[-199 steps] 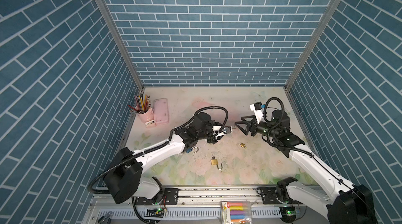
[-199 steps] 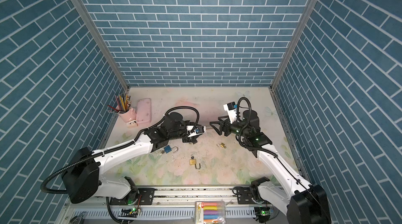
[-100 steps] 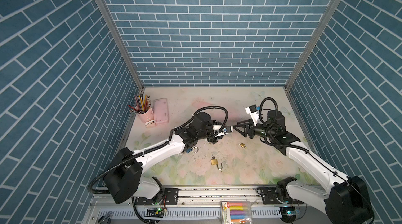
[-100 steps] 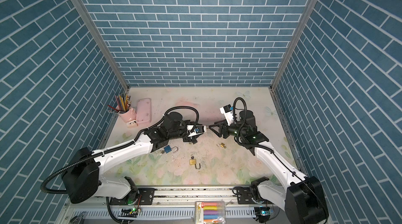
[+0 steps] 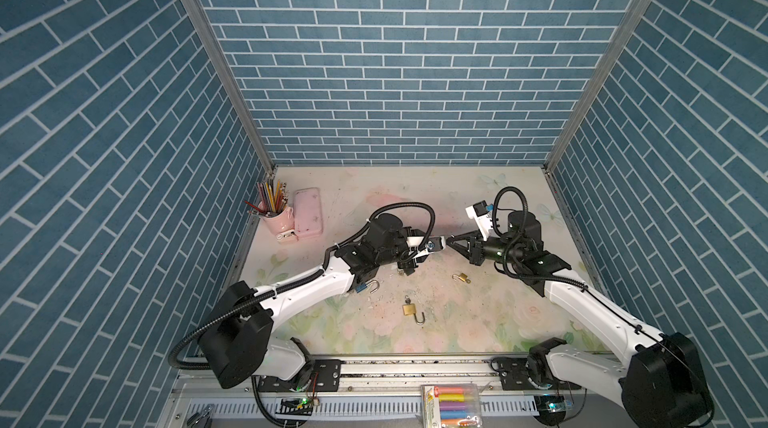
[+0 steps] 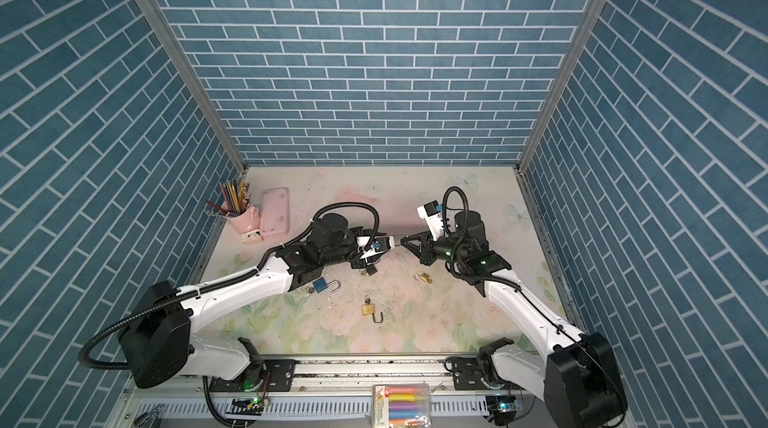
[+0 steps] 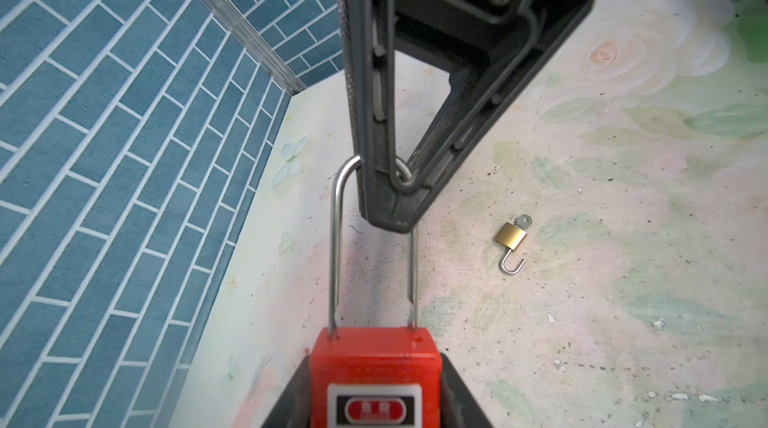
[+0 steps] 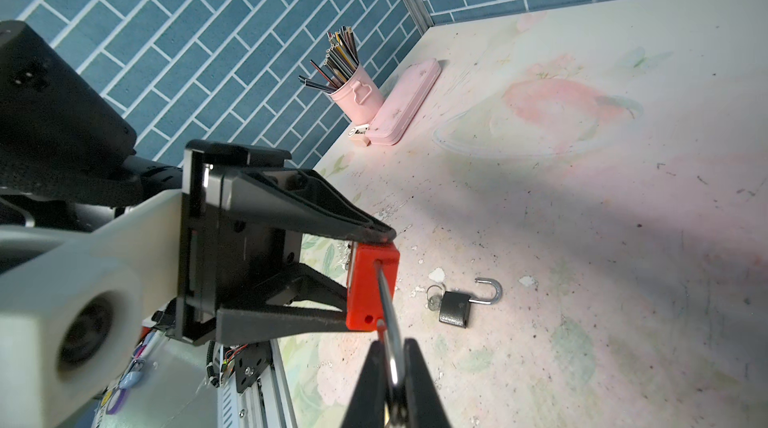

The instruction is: Lock with the key

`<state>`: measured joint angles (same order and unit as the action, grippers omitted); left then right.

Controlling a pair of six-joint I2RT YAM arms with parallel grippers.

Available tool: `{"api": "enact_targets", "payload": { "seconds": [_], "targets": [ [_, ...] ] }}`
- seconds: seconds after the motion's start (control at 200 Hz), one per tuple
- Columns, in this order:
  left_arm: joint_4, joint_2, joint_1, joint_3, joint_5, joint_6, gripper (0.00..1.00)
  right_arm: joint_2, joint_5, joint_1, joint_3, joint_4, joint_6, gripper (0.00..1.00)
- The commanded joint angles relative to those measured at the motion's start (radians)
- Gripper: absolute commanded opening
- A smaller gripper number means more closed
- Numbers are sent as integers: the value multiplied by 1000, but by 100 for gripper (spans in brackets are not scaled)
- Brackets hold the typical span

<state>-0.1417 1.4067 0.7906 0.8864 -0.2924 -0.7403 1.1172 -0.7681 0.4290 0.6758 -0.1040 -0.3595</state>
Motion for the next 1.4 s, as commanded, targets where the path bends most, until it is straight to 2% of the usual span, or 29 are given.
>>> {"api": "enact_targets", "payload": {
  "seconds": [0.0, 0.03, 0.475, 0.855, 1.255, 1.395],
  "targets": [
    [-60, 16, 1, -5, 35, -7, 0, 15, -11, 10, 5, -28, -24, 2],
    [-68, 17, 2, -8, 42, -5, 0, 19, -9, 10, 7, -29, -28, 0],
    [-233, 41, 44, -38, 194, -31, 0, 62, -55, 10, 30, -36, -59, 0],
    [-308, 59, 67, -30, 240, -17, 0, 85, -88, 10, 22, -71, -97, 0],
    [-401, 95, 94, -26, 351, -39, 0, 125, -142, 13, 20, -88, -116, 0],
    [-407, 94, 95, -16, 324, -19, 0, 137, -138, 13, 14, -92, -115, 0]
  ]
}}
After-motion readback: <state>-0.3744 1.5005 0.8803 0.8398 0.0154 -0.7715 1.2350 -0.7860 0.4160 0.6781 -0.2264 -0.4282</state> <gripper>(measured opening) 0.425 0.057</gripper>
